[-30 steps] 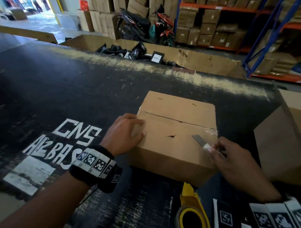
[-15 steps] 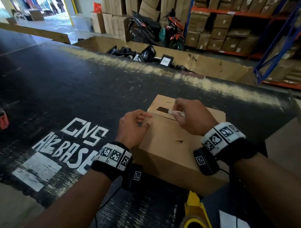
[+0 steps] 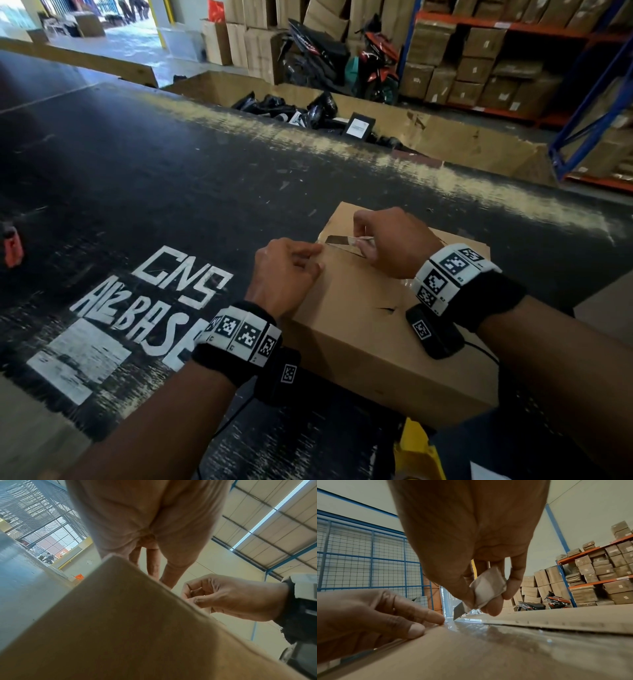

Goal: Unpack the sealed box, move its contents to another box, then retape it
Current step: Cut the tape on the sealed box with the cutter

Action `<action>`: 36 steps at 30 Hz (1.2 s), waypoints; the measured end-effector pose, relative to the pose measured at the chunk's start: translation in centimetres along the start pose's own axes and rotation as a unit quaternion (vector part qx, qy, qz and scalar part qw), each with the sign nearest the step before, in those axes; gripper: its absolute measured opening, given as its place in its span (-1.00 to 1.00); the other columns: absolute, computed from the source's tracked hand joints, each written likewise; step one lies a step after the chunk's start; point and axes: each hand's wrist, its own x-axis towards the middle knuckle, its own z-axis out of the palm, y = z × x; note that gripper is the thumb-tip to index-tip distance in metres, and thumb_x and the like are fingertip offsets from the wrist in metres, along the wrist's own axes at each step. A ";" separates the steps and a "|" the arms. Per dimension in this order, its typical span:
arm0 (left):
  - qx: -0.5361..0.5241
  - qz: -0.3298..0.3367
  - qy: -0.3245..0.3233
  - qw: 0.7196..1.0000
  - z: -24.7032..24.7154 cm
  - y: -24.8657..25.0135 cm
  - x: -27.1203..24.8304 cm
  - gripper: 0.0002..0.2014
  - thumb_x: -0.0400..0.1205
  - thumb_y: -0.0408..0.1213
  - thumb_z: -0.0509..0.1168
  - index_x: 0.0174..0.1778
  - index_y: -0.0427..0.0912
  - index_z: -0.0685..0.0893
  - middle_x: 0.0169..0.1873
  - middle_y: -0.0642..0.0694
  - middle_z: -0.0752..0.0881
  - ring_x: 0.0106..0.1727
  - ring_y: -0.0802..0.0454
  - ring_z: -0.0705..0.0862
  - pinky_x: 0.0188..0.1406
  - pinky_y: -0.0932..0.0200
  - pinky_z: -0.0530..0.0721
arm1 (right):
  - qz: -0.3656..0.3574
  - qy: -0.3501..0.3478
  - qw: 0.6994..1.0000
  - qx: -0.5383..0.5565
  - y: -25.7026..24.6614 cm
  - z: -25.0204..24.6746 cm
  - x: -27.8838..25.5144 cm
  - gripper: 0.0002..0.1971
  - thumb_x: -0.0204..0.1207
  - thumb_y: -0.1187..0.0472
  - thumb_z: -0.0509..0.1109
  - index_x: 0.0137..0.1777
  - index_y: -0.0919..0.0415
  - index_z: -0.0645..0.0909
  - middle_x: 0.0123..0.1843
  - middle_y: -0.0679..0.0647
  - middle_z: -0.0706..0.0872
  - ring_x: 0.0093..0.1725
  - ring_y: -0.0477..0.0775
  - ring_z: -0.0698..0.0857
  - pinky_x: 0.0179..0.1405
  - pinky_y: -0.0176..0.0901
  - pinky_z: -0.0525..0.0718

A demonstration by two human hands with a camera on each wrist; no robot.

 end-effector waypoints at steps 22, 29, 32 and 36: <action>-0.004 0.035 0.006 0.999 0.2 -0.8 0.1 -0.70 0.56 -0.23 0.57 0.22 -0.01 0.84 0.05 0.19 0.76 -0.16 0.41 0.71 -0.12 0.67 0.62 | -0.042 -0.006 0.999 -0.014 -1.1 0.1 1.7 -0.85 0.56 0.18 0.41 -0.19 -0.02 0.51 -0.15 0.02 0.68 -0.16 0.09 0.63 -0.28 -0.14 0.45; -0.014 0.038 0.005 0.999 0.2 -1.0 0.1 -0.69 0.56 -0.24 0.57 0.23 0.00 0.84 0.05 0.21 0.73 -0.15 0.42 0.72 -0.12 0.67 0.62 | -0.057 -0.006 0.998 -0.026 -2.3 0.1 2.8 -0.86 0.57 0.22 0.40 -0.13 0.00 0.50 -0.26 -0.14 0.44 -0.17 0.02 0.51 -0.34 -0.18 0.34; -0.021 0.032 -0.001 0.999 0.2 -1.1 0.2 -0.67 0.56 -0.23 0.57 0.24 0.02 0.83 -0.02 0.26 0.71 -0.13 0.42 0.71 -0.13 0.68 0.61 | -0.050 -0.014 0.998 -0.024 -1.8 -0.4 2.8 -0.86 0.55 0.20 0.40 -0.15 -0.01 0.49 -0.24 -0.10 0.56 -0.21 0.01 0.56 -0.37 -0.19 0.38; -0.038 0.016 0.002 0.999 0.2 -1.2 0.3 -0.68 0.56 -0.22 0.57 0.24 0.05 0.84 0.03 0.14 0.81 -0.06 0.30 0.77 0.07 0.41 0.76 | -0.033 -0.023 0.999 -0.029 -0.5 -1.0 2.0 -0.89 0.52 0.21 0.40 -0.20 0.00 0.57 -0.22 -0.03 0.67 -0.21 0.04 0.65 -0.32 -0.11 0.56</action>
